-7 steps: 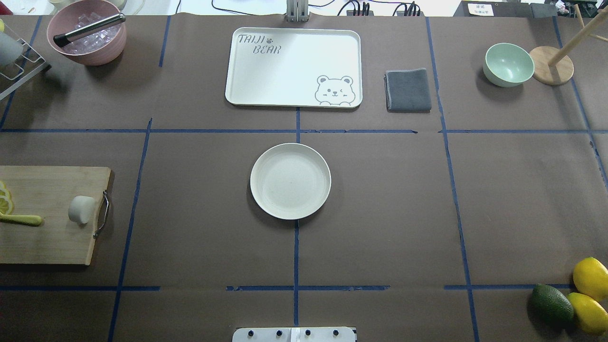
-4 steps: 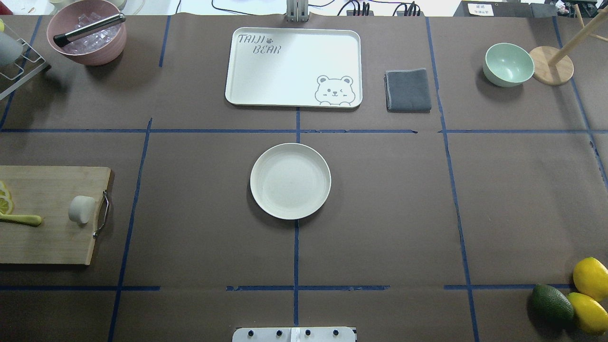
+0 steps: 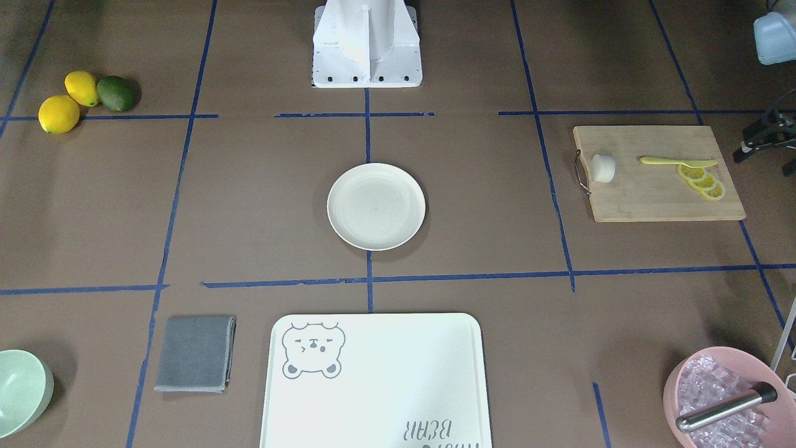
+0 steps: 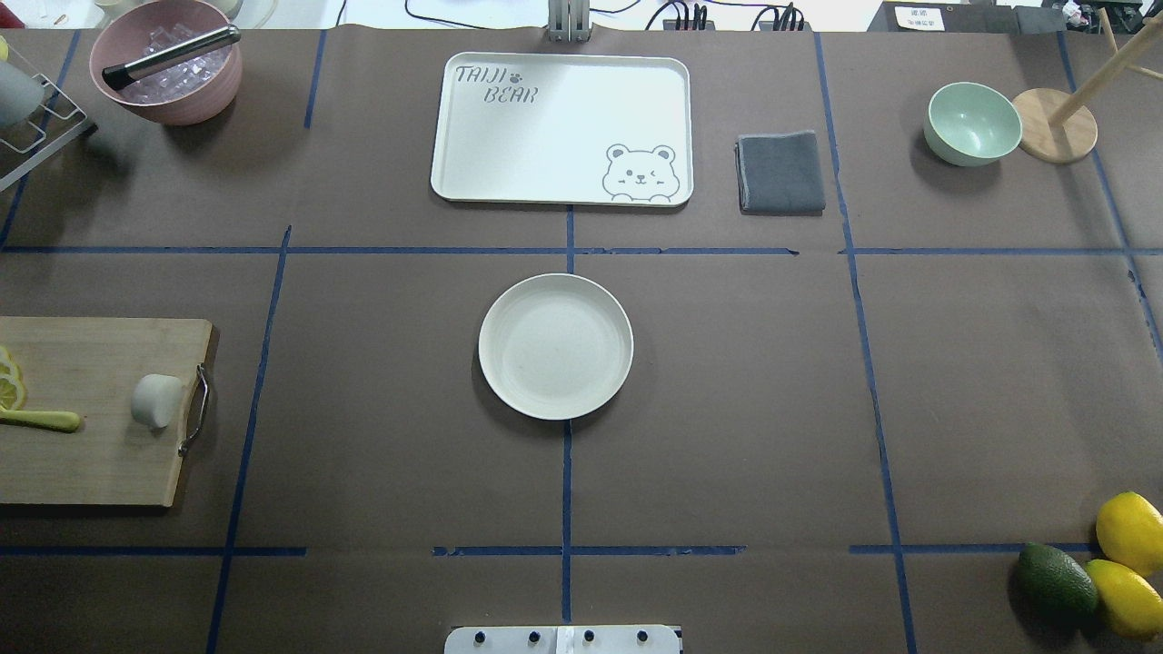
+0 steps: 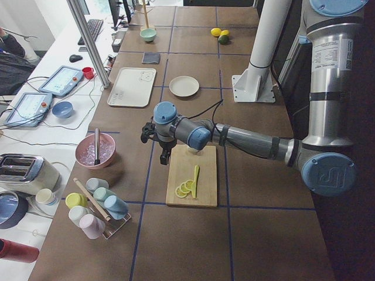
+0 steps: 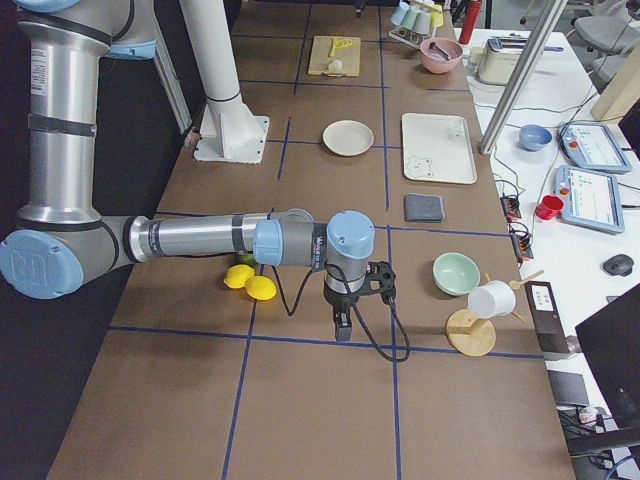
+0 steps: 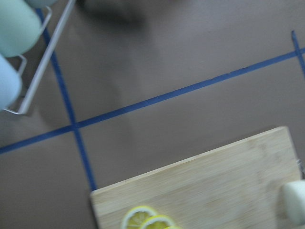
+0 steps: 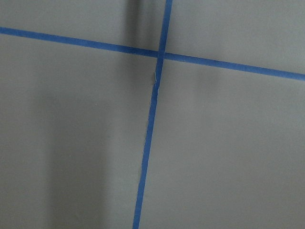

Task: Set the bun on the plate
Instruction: 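Reach the left gripper to the white bun on the cutting board and grasp it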

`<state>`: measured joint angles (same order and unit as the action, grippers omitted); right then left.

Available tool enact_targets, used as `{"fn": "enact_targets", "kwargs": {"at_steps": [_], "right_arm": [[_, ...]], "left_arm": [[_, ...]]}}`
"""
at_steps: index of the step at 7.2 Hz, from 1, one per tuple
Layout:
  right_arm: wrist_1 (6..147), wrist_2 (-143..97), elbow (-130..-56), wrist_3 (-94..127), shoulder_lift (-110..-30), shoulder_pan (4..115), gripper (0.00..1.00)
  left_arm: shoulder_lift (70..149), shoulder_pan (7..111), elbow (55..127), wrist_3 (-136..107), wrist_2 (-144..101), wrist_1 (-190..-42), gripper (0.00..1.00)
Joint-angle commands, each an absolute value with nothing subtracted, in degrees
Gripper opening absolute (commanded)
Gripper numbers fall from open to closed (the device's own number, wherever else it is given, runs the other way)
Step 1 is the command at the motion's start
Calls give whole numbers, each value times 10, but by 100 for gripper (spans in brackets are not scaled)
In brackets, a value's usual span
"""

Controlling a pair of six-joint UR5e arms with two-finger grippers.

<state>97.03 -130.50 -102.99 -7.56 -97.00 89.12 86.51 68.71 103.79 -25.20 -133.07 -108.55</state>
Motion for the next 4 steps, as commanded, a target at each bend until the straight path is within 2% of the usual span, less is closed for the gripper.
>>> {"fn": "enact_targets", "kwargs": {"at_steps": [1, 4], "right_arm": [[971, -1304, -1028, -76, -970, 891, 100], [971, -1304, -1026, -76, -970, 891, 100]], "left_arm": [[853, 569, 1040, -404, -1260, -1182, 100], [832, 460, 1040, -492, -1201, -1250, 100]]}}
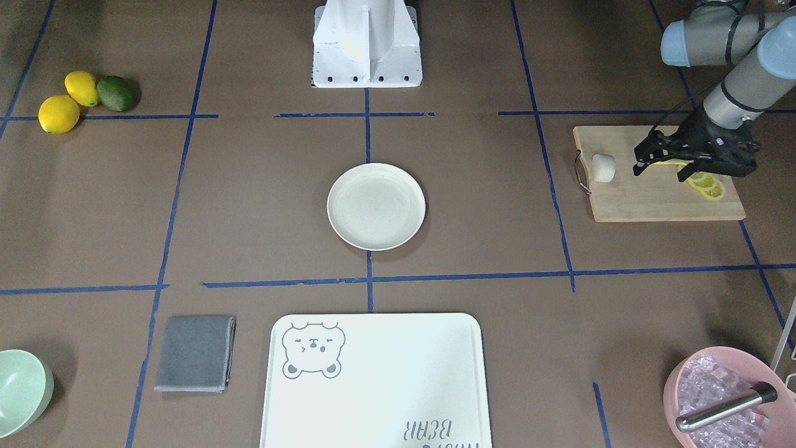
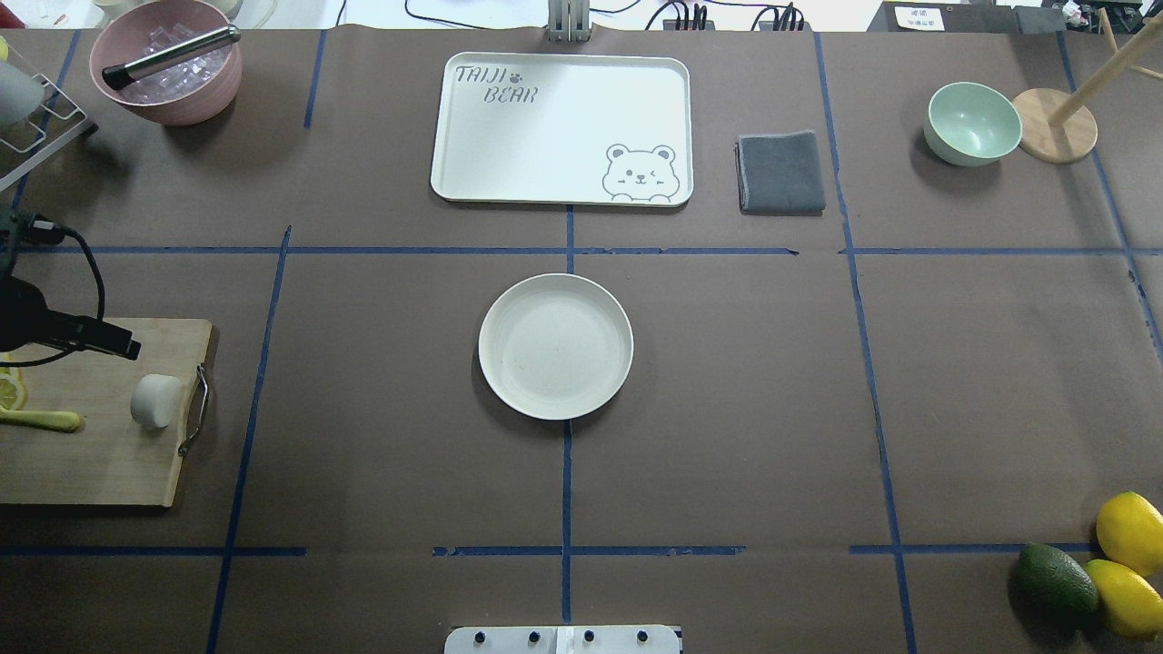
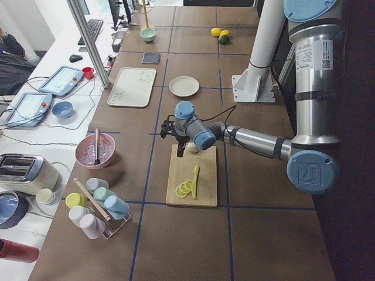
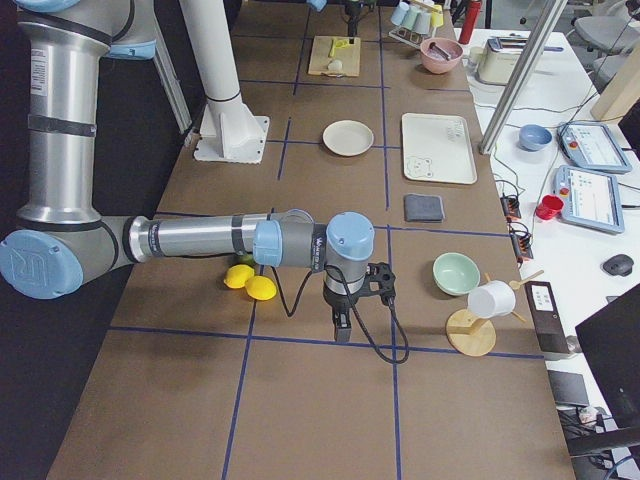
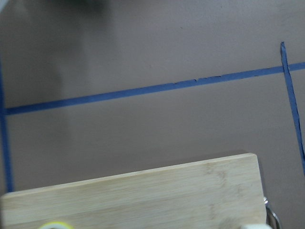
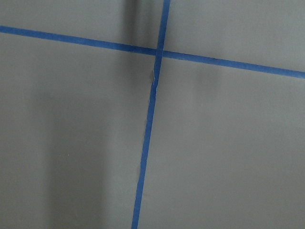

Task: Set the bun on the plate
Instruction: 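Reach the left gripper to the white bun on the cutting board and grasp it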

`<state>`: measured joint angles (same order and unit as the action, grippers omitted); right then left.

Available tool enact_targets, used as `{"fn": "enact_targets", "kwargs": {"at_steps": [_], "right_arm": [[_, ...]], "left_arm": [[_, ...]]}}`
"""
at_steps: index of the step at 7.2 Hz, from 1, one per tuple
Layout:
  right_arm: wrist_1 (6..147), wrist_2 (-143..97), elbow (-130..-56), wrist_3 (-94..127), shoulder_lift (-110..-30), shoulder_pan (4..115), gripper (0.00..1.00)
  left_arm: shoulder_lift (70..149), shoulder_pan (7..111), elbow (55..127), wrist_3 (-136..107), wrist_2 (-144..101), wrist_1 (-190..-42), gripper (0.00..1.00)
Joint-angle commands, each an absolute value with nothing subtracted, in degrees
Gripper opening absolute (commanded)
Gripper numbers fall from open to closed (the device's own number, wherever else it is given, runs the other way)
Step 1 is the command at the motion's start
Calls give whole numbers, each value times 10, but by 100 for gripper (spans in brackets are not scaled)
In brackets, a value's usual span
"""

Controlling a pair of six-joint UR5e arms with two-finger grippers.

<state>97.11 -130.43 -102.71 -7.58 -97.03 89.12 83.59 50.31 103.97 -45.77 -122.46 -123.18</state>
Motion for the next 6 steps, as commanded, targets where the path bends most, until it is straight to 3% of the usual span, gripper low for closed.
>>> {"fn": "enact_targets", "kwargs": {"at_steps": [1, 2, 3, 4, 6], "right_arm": [[971, -1304, -1026, -76, -970, 891, 100], [971, -1304, -1026, -76, -971, 891, 100], [971, -1304, -1026, -76, -971, 891, 100], [971, -1304, -1025, -76, -971, 891, 100], [971, -1304, -1025, -76, -971, 891, 100]], "left_arm": [[832, 446, 1040, -492, -1197, -1250, 100], [831, 436, 1040, -492, -1193, -1250, 100], [831, 426, 1040, -492, -1180, -1250, 83], [831, 425, 1040, -493, -1178, -1250, 51], [831, 425, 1051, -493, -1178, -1247, 37]]}}
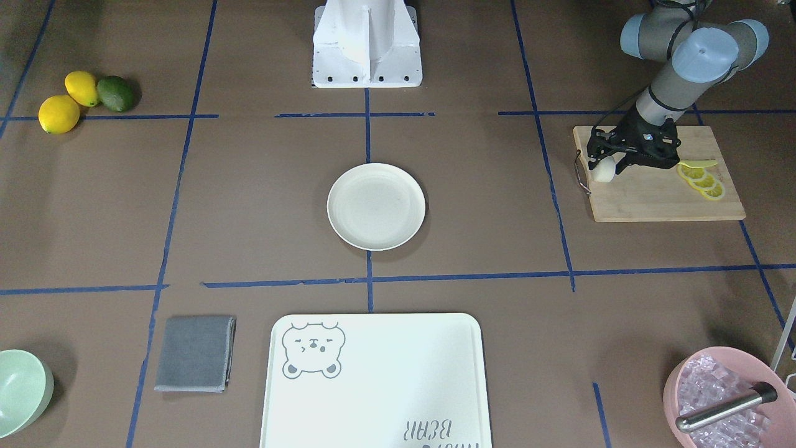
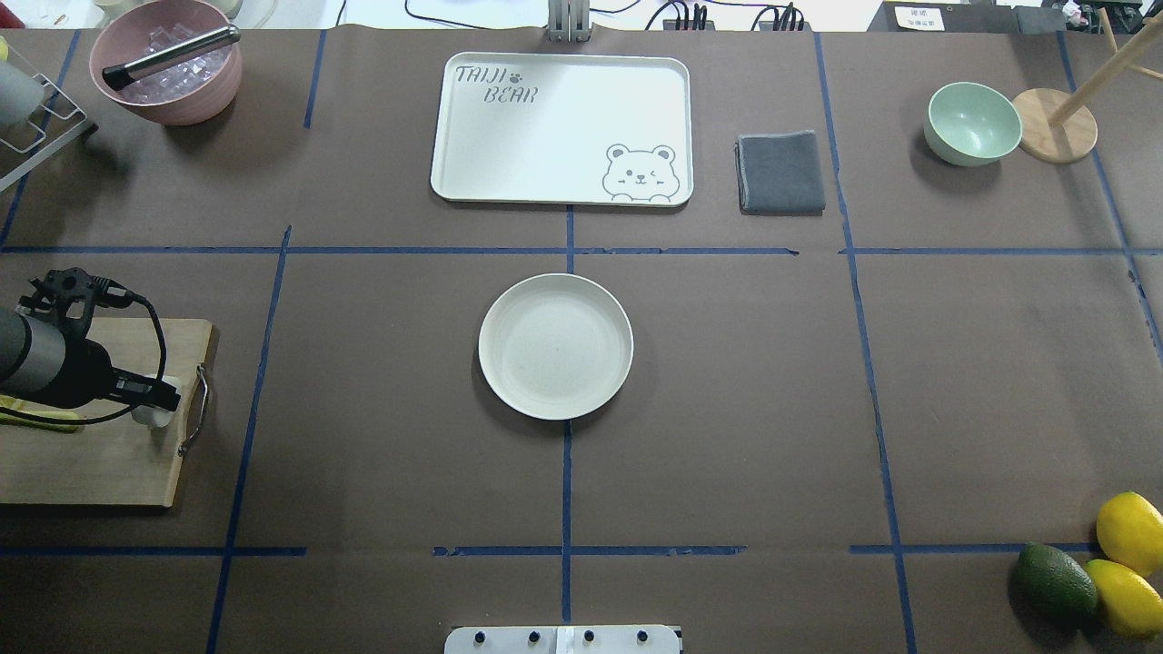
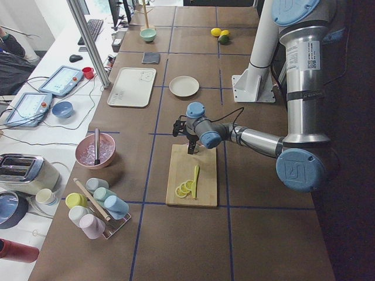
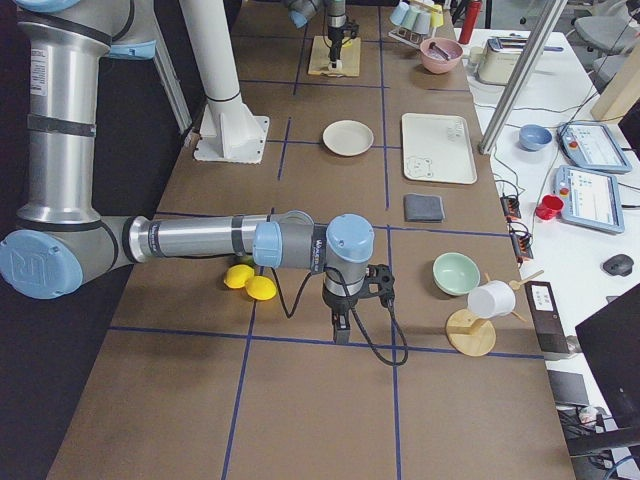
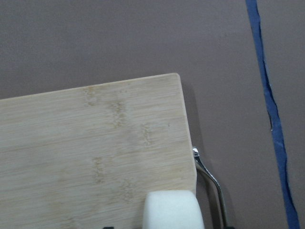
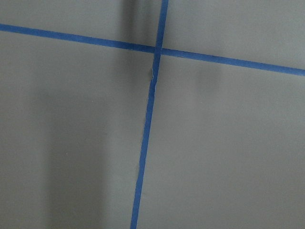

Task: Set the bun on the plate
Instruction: 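Reach the left gripper to the white bun on the cutting board and grasp it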

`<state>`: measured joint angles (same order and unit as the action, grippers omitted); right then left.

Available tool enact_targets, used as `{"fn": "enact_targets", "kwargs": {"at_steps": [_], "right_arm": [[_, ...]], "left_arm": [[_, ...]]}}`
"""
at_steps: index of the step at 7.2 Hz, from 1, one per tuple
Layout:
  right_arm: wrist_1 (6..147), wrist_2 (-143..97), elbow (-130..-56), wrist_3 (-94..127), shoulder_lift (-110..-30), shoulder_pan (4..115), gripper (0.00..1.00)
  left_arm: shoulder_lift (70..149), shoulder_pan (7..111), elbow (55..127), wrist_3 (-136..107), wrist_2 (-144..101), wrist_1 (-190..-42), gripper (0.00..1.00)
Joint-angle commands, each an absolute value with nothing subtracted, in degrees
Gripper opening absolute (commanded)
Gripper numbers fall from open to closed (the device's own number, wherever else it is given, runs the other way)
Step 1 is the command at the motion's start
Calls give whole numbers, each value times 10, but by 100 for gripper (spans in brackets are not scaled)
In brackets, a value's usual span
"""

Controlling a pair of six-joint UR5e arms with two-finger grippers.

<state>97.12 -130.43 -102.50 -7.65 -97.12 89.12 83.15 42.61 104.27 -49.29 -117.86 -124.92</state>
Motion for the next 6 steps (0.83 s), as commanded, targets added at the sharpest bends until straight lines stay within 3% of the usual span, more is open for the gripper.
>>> {"fn": "enact_targets", "kwargs": {"at_steps": [1, 3, 5, 6], "right_arm": [[971, -1304, -1025, -76, -971, 891, 100], [970, -1304, -1025, -76, -971, 891, 100], [971, -1304, -1025, -76, -970, 891, 100], [971, -1304, -1025, -76, -970, 891, 100]], "left_arm": [[830, 426, 1059, -493, -1178, -1246, 32], [839, 428, 1119, -495, -1179, -1171, 31], [940, 426, 1149, -530, -1179, -1039, 31], [1035, 416, 1137, -570, -1178, -960, 31]]}}
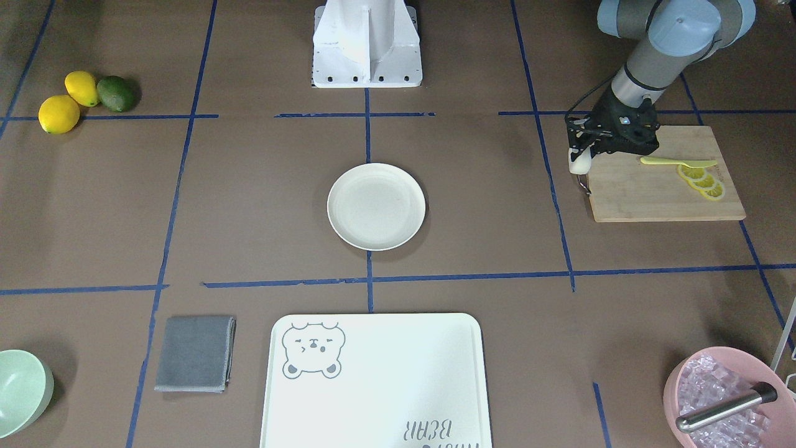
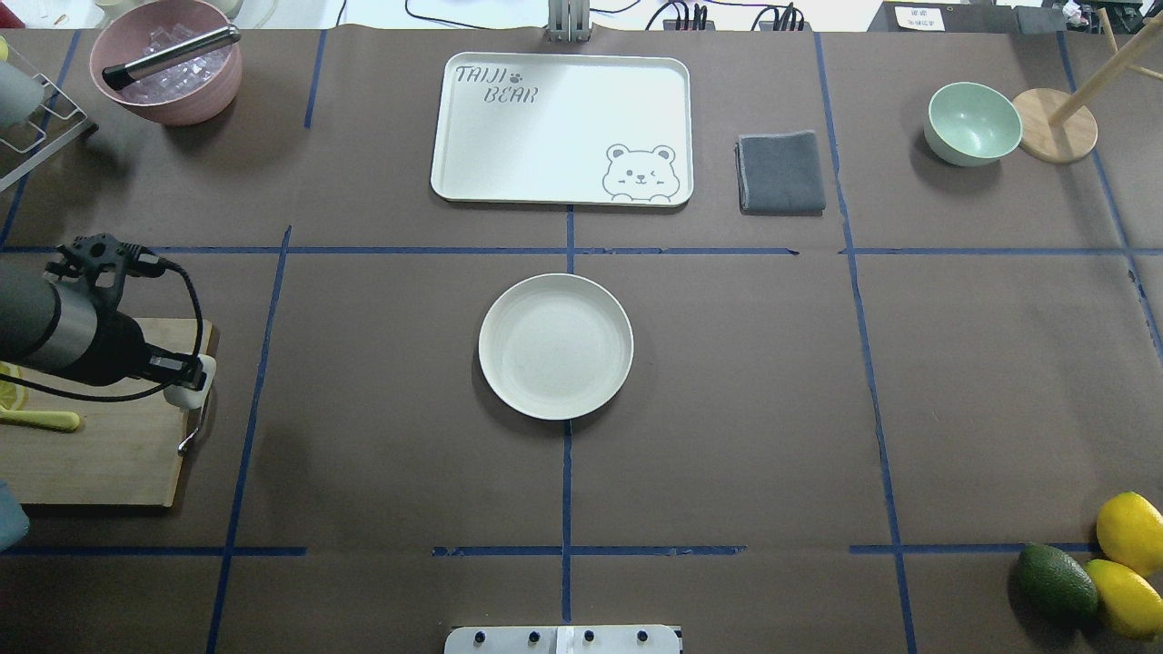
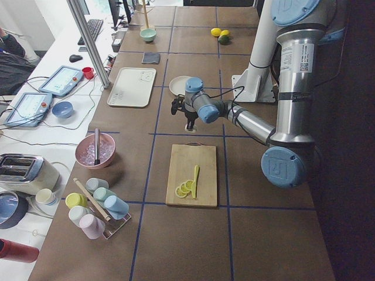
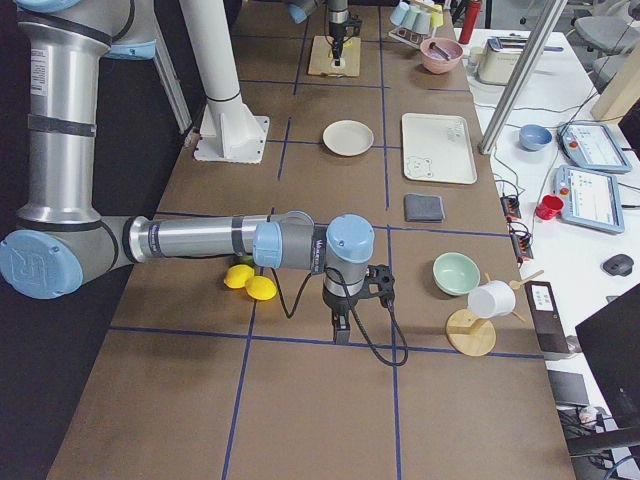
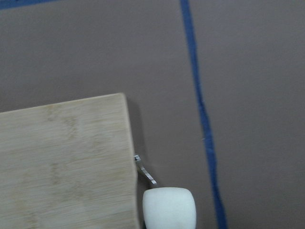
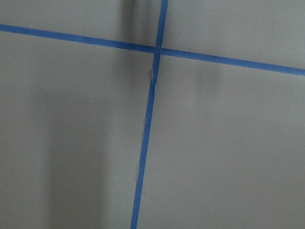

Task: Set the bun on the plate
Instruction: 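Carry the white bun with the left gripper over the white plate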

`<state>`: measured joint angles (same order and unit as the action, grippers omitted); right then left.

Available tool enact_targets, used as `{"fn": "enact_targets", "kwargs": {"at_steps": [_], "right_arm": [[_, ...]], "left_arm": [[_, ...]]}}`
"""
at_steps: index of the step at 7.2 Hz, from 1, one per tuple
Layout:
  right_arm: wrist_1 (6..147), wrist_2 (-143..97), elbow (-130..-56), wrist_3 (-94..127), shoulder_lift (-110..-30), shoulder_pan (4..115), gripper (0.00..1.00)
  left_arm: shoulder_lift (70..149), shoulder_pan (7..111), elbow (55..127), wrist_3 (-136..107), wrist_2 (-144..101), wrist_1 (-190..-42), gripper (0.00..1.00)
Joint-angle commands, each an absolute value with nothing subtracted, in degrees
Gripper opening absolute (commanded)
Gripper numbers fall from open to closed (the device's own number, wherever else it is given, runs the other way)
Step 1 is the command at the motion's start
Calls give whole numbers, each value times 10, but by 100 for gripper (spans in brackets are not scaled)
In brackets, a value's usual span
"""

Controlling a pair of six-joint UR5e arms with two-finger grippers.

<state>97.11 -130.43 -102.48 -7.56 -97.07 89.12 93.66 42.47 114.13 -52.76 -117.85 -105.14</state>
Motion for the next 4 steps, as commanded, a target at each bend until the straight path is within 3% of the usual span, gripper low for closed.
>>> {"fn": "enact_targets", "kwargs": {"at_steps": [1, 4], "right_arm": [[971, -1304, -1025, -76, -971, 891, 100], [971, -1304, -1025, -76, -970, 891, 100]], "left_arm": [[1123, 393, 1122, -598, -1167, -876, 31], [1336, 317, 951, -755, -1092, -861, 31]]}}
